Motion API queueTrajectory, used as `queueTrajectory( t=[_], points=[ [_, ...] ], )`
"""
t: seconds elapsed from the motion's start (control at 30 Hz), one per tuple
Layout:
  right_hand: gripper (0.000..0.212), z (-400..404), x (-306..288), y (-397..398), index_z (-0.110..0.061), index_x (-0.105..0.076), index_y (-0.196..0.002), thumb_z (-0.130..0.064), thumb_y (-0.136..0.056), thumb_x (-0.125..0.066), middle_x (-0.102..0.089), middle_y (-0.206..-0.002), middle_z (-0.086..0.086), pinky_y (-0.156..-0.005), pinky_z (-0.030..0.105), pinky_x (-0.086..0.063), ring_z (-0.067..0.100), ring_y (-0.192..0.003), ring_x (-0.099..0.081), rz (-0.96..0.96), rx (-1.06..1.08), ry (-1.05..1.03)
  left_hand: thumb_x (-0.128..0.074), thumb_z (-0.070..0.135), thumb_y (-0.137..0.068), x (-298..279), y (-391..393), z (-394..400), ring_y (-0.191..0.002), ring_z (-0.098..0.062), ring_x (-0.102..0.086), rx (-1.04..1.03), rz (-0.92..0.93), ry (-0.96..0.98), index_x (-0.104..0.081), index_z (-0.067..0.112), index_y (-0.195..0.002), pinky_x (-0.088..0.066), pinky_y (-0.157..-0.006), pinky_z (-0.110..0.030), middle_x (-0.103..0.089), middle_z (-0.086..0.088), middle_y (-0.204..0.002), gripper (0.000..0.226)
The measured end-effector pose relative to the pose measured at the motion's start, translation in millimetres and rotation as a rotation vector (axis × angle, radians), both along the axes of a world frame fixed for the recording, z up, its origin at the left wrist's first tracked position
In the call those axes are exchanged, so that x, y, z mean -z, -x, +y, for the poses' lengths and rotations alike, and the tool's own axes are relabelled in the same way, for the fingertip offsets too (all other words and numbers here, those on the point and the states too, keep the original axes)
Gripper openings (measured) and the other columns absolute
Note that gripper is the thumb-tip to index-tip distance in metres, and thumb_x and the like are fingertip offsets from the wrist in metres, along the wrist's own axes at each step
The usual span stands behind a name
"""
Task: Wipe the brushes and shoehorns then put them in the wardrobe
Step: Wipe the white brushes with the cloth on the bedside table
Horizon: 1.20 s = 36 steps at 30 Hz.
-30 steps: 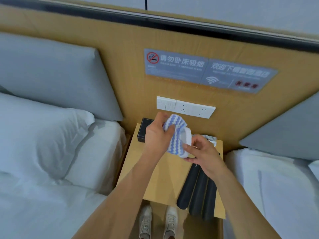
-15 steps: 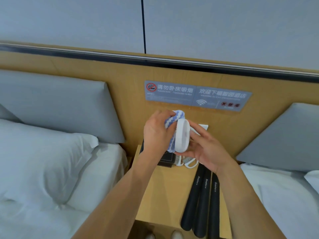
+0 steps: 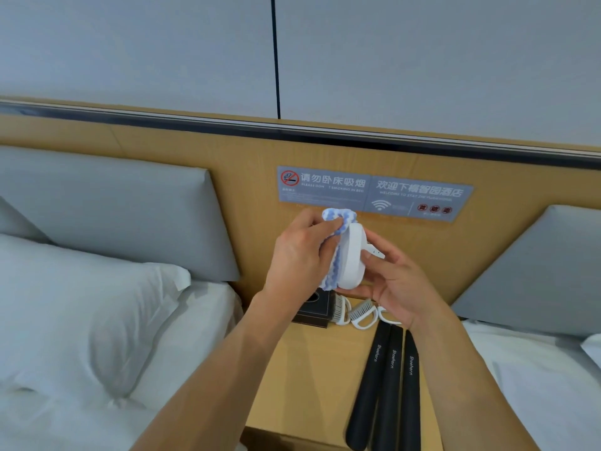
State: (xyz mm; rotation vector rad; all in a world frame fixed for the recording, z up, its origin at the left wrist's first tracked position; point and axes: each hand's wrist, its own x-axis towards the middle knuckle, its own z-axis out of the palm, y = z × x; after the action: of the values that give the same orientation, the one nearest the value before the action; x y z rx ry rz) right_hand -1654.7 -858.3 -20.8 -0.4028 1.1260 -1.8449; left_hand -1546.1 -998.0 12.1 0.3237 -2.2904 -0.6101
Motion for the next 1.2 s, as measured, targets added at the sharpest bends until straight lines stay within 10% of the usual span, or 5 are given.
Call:
queueTrajectory(
  t=[0.43,0.93,1.2],
  points=[
    [0.057,-1,-22,0,-0.018,-0.058,-0.134,-0.006,-0.079,-0.069,-0.072,-0.116,0.018,-0.076,0.043,-0.06,0.035,-0.101,-0.072,0.15,-0.023,-0.091,-0.07,0.014,-0.086,-17,-9,-1,-0.071,-0.022,-0.06,0.05,-0.022,0.125,-0.076,0.011,-0.1,-0.051,-0.052,-0.039,-0.062,-0.006,-0.09,0.016],
    [0.038,5,-37,11,-0.017,-0.062,-0.126,0.001,-0.093,-0.058,-0.074,-0.11,0.018,-0.069,0.041,-0.063,0.033,-0.095,-0.074,0.243,-0.018,-0.139,-0.067,0.013,-0.087,-49,-30,-16,-0.083,-0.014,-0.054,0.351,-0.453,0.188,-0.077,0.027,-0.102,-0.041,-0.064,-0.028,-0.056,0.004,-0.096,0.023],
    [0.04,0,-41,4,-0.021,-0.063,-0.125,0.003,-0.093,-0.057,-0.075,-0.106,0.018,-0.057,0.033,-0.06,0.03,-0.081,-0.076,0.21,-0.064,-0.132,-0.06,0.014,-0.095,-47,-21,-8,-0.08,-0.025,-0.057,0.163,-0.196,0.175,-0.073,0.016,-0.115,-0.047,-0.063,-0.041,-0.057,-0.01,-0.097,0.024]
  ],
)
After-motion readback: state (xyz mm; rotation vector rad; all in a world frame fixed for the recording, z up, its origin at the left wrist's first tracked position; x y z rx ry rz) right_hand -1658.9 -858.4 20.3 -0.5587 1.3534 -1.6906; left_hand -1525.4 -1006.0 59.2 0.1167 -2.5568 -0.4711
